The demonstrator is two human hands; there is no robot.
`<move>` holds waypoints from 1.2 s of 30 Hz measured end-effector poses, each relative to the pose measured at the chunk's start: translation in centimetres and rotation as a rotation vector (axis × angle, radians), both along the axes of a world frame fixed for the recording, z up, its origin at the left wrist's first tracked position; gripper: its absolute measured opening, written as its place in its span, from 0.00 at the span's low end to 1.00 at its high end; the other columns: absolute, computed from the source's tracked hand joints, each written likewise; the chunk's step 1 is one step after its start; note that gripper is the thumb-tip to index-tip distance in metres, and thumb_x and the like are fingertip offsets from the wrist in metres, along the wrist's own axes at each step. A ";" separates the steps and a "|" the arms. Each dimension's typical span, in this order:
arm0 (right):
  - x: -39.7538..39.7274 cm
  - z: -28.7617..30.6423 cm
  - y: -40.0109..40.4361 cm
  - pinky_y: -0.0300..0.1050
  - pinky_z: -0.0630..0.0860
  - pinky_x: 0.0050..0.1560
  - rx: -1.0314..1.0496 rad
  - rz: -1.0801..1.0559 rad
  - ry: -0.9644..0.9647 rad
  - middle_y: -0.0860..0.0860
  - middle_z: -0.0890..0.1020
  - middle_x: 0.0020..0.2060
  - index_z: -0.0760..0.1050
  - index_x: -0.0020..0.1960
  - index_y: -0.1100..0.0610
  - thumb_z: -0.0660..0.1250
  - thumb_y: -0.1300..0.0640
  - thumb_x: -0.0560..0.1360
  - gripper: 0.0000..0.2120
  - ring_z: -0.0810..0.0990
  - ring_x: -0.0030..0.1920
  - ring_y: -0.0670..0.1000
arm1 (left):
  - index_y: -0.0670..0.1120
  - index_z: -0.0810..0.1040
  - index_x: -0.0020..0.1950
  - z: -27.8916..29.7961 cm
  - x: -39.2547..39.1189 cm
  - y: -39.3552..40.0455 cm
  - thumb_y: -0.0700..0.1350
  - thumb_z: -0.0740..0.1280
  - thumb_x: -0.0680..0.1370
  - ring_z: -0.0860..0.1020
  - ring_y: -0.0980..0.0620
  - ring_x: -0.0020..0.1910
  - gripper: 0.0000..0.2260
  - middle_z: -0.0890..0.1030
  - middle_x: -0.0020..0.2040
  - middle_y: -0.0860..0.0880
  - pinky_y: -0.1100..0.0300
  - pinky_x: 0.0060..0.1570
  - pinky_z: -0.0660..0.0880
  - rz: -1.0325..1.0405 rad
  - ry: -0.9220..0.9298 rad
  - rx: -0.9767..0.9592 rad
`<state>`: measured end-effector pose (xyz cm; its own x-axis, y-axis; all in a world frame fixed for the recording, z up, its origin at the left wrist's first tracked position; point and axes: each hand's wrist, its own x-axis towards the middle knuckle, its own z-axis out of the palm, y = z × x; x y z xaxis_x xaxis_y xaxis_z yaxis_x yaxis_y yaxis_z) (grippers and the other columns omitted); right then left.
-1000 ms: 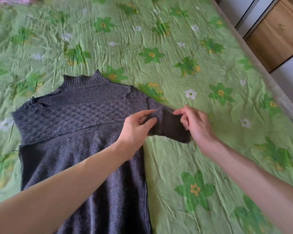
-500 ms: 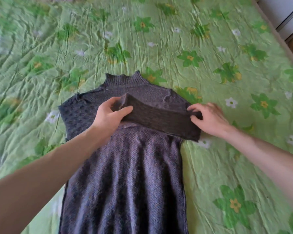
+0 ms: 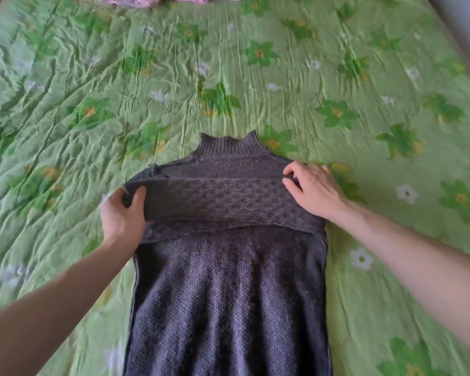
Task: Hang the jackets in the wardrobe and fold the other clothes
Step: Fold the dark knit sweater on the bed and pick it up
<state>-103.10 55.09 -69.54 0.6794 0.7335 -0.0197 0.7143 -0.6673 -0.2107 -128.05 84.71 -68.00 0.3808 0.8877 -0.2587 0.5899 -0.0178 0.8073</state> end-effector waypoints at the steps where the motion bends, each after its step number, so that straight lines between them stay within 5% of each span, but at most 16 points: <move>1: -0.3 -0.4 0.4 0.51 0.66 0.53 -0.030 -0.026 -0.049 0.51 0.84 0.54 0.74 0.64 0.54 0.60 0.48 0.85 0.13 0.79 0.54 0.56 | 0.37 0.80 0.55 -0.4 -0.2 0.6 0.49 0.67 0.84 0.78 0.44 0.40 0.14 0.82 0.45 0.40 0.54 0.38 0.71 0.008 0.043 -0.013; 4: -1.8 -0.8 0.8 0.54 0.69 0.64 -0.012 -0.098 -0.155 0.53 0.79 0.65 0.71 0.71 0.55 0.56 0.50 0.86 0.17 0.75 0.62 0.57 | 0.39 0.74 0.67 -0.9 -0.1 0.5 0.44 0.65 0.82 0.78 0.39 0.57 0.15 0.79 0.61 0.39 0.47 0.55 0.75 0.000 0.256 -0.027; 7: -4.2 -1.0 0.2 0.55 0.63 0.78 0.099 -0.020 -0.148 0.53 0.70 0.78 0.68 0.78 0.57 0.53 0.52 0.88 0.21 0.67 0.77 0.54 | 0.41 0.62 0.78 -0.8 0.0 -2.0 0.49 0.62 0.84 0.63 0.36 0.75 0.25 0.65 0.76 0.38 0.38 0.74 0.62 -0.268 0.428 0.322; 10: -5.8 -2.4 -1.4 0.59 0.56 0.81 -0.015 -0.013 -0.113 0.49 0.59 0.83 0.60 0.83 0.50 0.51 0.43 0.86 0.27 0.54 0.83 0.52 | 0.47 0.55 0.85 -2.6 -0.3 -3.3 0.56 0.54 0.87 0.51 0.42 0.84 0.28 0.55 0.85 0.43 0.43 0.82 0.49 -0.637 0.379 0.617; 12: -5.6 -3.3 -2.3 0.59 0.54 0.82 -0.070 -0.087 -0.048 0.48 0.53 0.84 0.53 0.85 0.46 0.47 0.36 0.85 0.31 0.50 0.84 0.52 | 0.49 0.54 0.86 -4.0 -0.5 -2.8 0.59 0.51 0.86 0.53 0.41 0.84 0.29 0.57 0.85 0.43 0.42 0.83 0.49 -0.743 0.435 0.690; 14: -5.1 -4.1 -2.6 0.59 0.54 0.82 -0.074 -0.092 -0.007 0.48 0.51 0.85 0.49 0.85 0.45 0.44 0.34 0.84 0.32 0.49 0.84 0.51 | 0.44 0.61 0.83 -4.5 -0.7 -2.2 0.59 0.53 0.85 0.66 0.36 0.76 0.30 0.69 0.77 0.38 0.39 0.79 0.58 -0.764 0.494 0.750; 17: -4.7 -4.2 -2.4 0.60 0.52 0.82 -0.042 -0.067 0.000 0.47 0.50 0.85 0.49 0.85 0.46 0.44 0.35 0.84 0.32 0.47 0.84 0.51 | 0.40 0.72 0.73 -4.0 -1.1 -1.6 0.52 0.56 0.85 0.72 0.36 0.52 0.22 0.72 0.57 0.39 0.40 0.58 0.68 -0.715 0.465 0.893; 19: -4.9 -3.8 -2.4 0.59 0.50 0.82 -0.005 -0.057 -0.019 0.47 0.50 0.85 0.49 0.85 0.47 0.46 0.37 0.85 0.31 0.47 0.84 0.50 | 0.40 0.75 0.62 -3.6 -1.8 -0.7 0.48 0.55 0.85 0.70 0.39 0.46 0.15 0.70 0.51 0.42 0.42 0.50 0.68 -0.703 0.445 0.920; 21: -4.9 -3.5 -2.4 0.59 0.49 0.82 0.011 -0.030 -0.043 0.47 0.51 0.85 0.50 0.85 0.48 0.47 0.38 0.86 0.31 0.48 0.84 0.50 | 0.40 0.75 0.58 -3.5 -2.2 0.1 0.48 0.55 0.85 0.70 0.39 0.47 0.14 0.70 0.51 0.41 0.42 0.50 0.69 -0.699 0.438 0.890; 31: -4.1 -4.6 -1.9 0.61 0.49 0.82 -0.151 0.017 -0.013 0.46 0.48 0.85 0.43 0.85 0.48 0.40 0.34 0.84 0.34 0.44 0.84 0.49 | 0.42 0.66 0.73 -4.8 -2.4 1.5 0.57 0.54 0.79 0.68 0.37 0.66 0.27 0.69 0.67 0.40 0.35 0.74 0.60 -0.773 0.538 0.648; 36: -2.3 -2.2 0.0 0.58 0.45 0.82 -0.020 -0.056 0.074 0.50 0.54 0.84 0.41 0.85 0.51 0.44 0.31 0.83 0.38 0.50 0.84 0.51 | 0.43 0.69 0.69 -2.1 1.1 1.3 0.56 0.58 0.80 0.69 0.38 0.65 0.23 0.71 0.66 0.42 0.41 0.67 0.66 -0.694 0.338 0.670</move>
<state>-105.40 55.05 -71.74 0.7153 0.6936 -0.0850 0.6591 -0.7100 -0.2479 -126.99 86.00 -70.08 0.8652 0.5010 0.0207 0.4728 -0.8288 0.2992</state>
